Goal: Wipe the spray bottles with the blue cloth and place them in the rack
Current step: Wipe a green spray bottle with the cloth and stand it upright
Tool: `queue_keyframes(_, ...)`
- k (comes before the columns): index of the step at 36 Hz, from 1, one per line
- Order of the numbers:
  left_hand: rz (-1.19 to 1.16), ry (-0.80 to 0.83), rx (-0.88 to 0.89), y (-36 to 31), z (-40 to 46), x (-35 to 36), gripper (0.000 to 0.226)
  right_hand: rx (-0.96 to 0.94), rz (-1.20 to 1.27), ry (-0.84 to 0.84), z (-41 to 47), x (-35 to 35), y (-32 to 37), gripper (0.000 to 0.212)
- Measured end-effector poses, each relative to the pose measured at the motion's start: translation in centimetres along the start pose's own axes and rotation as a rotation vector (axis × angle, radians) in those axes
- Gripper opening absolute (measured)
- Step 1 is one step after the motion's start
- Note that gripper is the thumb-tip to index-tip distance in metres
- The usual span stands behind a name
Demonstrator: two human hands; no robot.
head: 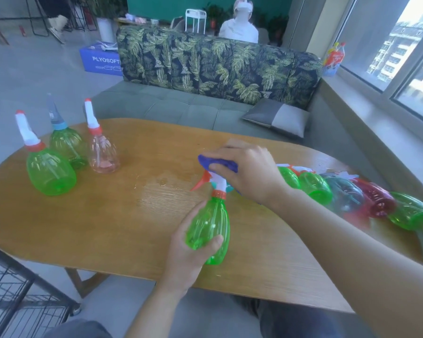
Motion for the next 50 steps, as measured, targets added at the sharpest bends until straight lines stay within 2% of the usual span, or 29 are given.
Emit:
queue_keyframes(3,0.008,-0.005,-0.002,0.2,0.0,0.0,0.077,0.033,-0.074,0.083,0.7,1.0,-0.3,0.026)
queue_keyframes(7,0.012,-0.011,-0.015,0.2,0.0,0.1,0.078,0.135,-0.066,-0.002,1.4,0.3,-1.9,0.027)
queue_keyframes(12,0.006,0.0,-0.007,-0.1,0.0,-0.1,0.076,0.141,-0.002,0.106,1.3,1.3,-2.0,0.025)
queue_keyframes(15,-0.012,-0.002,0.002,-0.4,-0.1,-0.1,0.075,0.266,-0.053,0.047,0.8,1.0,-4.0,0.025)
queue_keyframes(17,-0.021,-0.012,0.011,-0.6,-0.2,-0.2,0.076,0.358,0.098,-0.061,-0.8,0.7,-5.1,0.025)
queue_keyframes(20,-0.044,-0.039,0.021,-0.7,-0.4,-0.6,0.082,0.554,0.642,-0.269,-5.7,2.0,-5.8,0.021)
queue_keyframes(22,-0.073,-0.068,0.029,-0.9,-0.2,-0.8,0.083,0.728,0.997,-0.347,-9.4,4.5,-5.2,0.022)
queue_keyframes(24,-0.091,-0.102,0.034,-1.1,0.1,-0.9,0.082,0.837,1.161,-0.347,-12.4,7.3,-4.3,0.026)
queue_keyframes(26,-0.109,-0.141,0.019,-0.7,0.4,-1.2,0.08,0.883,1.217,-0.342,-14.1,9.5,-3.4,0.028)
queue_keyframes(29,-0.177,-0.187,-0.024,0.1,0.7,-1.9,0.08,0.91,1.279,-0.374,-15.2,11.2,-2.1,0.026)
queue_keyframes(33,-0.181,-0.24,-0.082,0.8,0.8,-2.4,0.066,0.855,1.261,-0.395,-15.3,11.1,-1.4,0.022)
queue_keyframes(36,-0.095,-0.231,-0.083,1.1,0.5,-1.8,0.057,0.86,1.268,-0.419,-15.6,10.8,-1.9,0.022)
queue_keyframes(39,0.031,-0.191,-0.058,0.8,0.2,-1.4,0.065,0.865,1.277,-0.439,-15.9,11.0,-2.0,0.023)
queue_keyframes(43,0.036,-0.184,-0.033,0.6,0.1,-1.2,0.079,0.853,1.311,-0.451,-15.7,10.9,-1.5,0.022)
queue_keyframes(47,-0.005,-0.272,-0.009,0.5,0.2,-2.0,0.063,0.854,1.303,-0.455,-15.6,10.9,-1.4,0.021)
queue_keyframes(50,-0.092,-0.272,-0.028,0.7,0.1,-2.2,0.051,0.827,1.291,-0.435,-15.4,10.6,-1.0,0.021)
Point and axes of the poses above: each hand's wrist, its own z-axis towards the middle knuckle, its own x-axis out of the palm, y = z × x, the point moved 8 cm from there along z, towards the middle knuckle, and after that the axes turned 4 degrees about -x, right-handed, at the moved point
